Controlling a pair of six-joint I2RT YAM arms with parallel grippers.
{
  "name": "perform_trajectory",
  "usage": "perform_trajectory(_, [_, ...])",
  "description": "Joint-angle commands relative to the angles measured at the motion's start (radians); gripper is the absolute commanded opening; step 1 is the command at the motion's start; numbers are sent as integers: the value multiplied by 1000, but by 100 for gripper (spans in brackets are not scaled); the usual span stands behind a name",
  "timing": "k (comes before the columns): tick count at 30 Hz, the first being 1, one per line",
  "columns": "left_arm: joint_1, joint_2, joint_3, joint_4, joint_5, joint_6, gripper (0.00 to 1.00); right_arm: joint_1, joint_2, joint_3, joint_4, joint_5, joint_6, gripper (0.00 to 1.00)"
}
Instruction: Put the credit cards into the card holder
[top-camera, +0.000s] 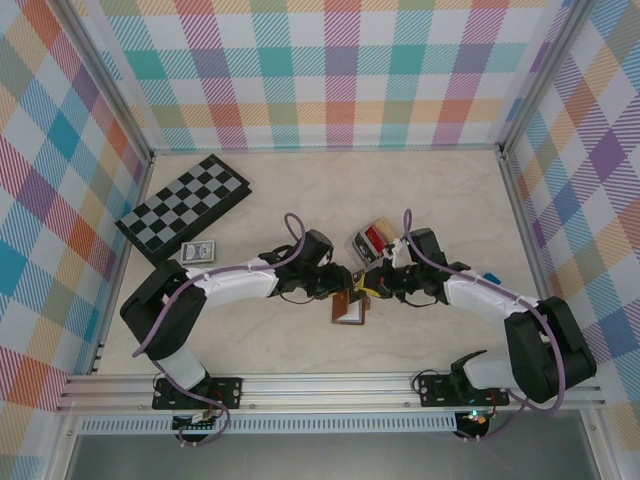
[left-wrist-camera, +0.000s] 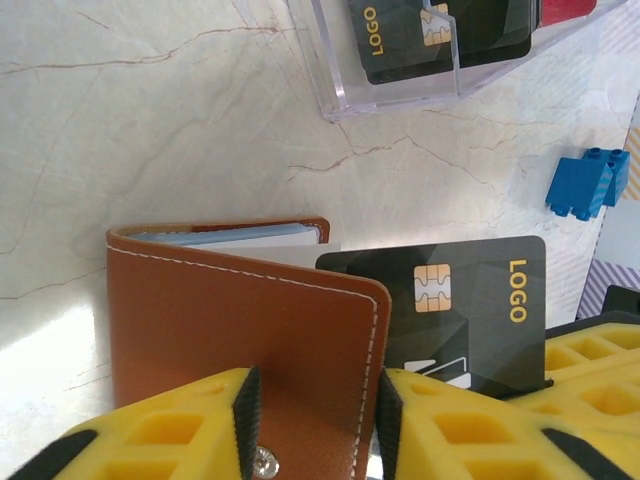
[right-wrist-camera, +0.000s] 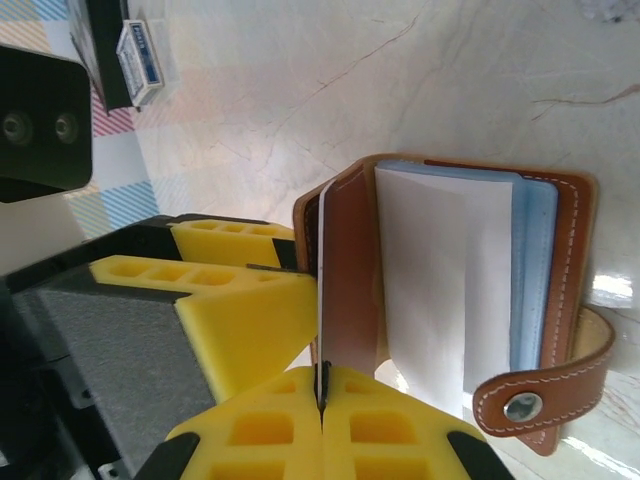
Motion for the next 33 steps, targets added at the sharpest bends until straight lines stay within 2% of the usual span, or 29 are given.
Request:
perform_trajectory(1, [-8,-1,-23,-28,6,0,29,-12,14,-6,119,-88,48,2])
perform_trajectory(5, [1,-8,-34,-18,11,-2,15,-17,19,-9,135,-105,57,1])
perform_trajectory(11, [21,-38,-54,-12,4,-10,5,-19,28,-13,142,-115,52,1])
perform_trajectory(12, [25,-43,-60,-2,7,-15,0,-18,34,-8,143,-123,52,1])
perform_trajectory(17, [33,-58,-73,-3,2,-12,0,-19,61,7,125,-127,42,2])
perform_trajectory(27, [82,-167,-157,16,32,9,0,-11,90,79,-102,-22,-118,3])
perform_trajectory(31, [106,-219,-182,-10,49,30,0,27,125,119,-153,10,-163,3])
perform_trajectory(33, [124,-254,-207,-24,59,35,0,62,143,158,-217,67,-199,3])
